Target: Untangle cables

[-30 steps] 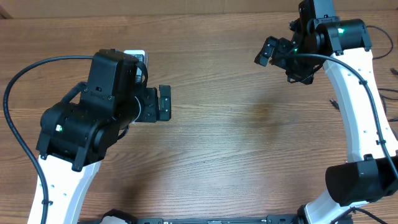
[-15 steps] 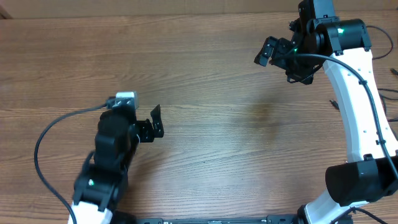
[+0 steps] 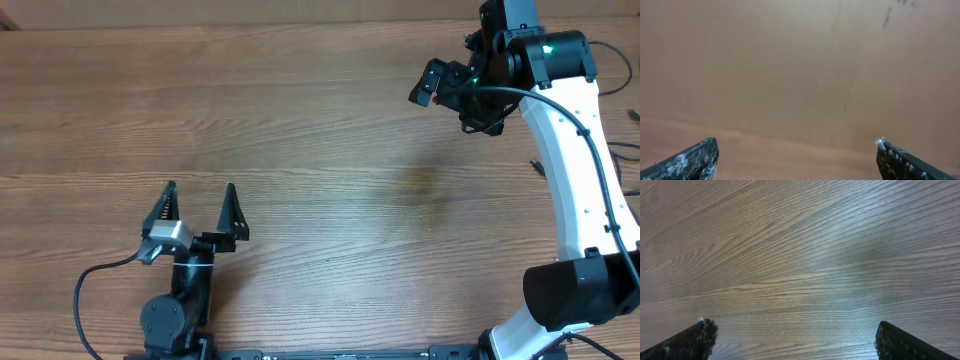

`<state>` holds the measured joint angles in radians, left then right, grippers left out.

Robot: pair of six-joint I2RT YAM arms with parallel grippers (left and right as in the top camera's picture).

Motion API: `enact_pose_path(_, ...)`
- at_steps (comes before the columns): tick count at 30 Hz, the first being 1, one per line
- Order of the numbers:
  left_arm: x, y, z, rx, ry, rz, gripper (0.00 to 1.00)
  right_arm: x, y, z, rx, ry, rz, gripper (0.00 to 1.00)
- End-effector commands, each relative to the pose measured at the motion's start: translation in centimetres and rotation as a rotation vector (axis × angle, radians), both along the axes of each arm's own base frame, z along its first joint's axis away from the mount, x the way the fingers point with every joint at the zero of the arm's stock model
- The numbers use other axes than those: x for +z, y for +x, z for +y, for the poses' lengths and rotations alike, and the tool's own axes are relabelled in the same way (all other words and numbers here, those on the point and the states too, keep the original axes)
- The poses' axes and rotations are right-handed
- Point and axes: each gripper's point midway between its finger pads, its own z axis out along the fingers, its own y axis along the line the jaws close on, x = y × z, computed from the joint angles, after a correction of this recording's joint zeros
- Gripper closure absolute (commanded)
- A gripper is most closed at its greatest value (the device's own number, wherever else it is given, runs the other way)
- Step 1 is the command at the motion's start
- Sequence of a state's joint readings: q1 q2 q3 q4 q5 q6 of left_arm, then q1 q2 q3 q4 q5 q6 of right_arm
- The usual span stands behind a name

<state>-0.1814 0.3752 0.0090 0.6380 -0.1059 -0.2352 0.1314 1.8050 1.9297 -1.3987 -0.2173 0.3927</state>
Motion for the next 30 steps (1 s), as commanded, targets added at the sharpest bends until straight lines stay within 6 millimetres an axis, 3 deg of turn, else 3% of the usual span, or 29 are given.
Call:
enact_pose_path(1,0.3,-0.2,1.0,0.039,0.004,-0.018,0.0,0.5,0.1,-0.2,-0.005,-0.003,-0.019,0.0)
enact_pose_path(7,-4.5,0.2,1.8,0.072,0.034,0.182,0.0,0.5,0.1,-0.2,-0.005,-0.003,-0.02,0.0)
enact_pose_path(11,-9.8,-0.5,2.8,0.106,0.058,0.392,0.0,0.5,0.1,-0.2,-0.005,-0.003,-0.019,0.0)
enact_pose_path(13,-11.4,-1.0,3.4,0.126,0.062,0.457,0.0,0.5,0.1,-0.2,-0.005,-0.003,-0.019,0.0)
enact_pose_path(18,-8.4,-1.4,4.9,0.186,0.048,0.331,0.0,0.5,0.1,-0.2,-0.005,-0.003,-0.019,0.0)
enact_pose_path(30,-8.6,-1.5,5.1,0.193,0.052,0.341,0.0,0.5,0.1,-0.2,-0.005,-0.003,-0.019,0.0)
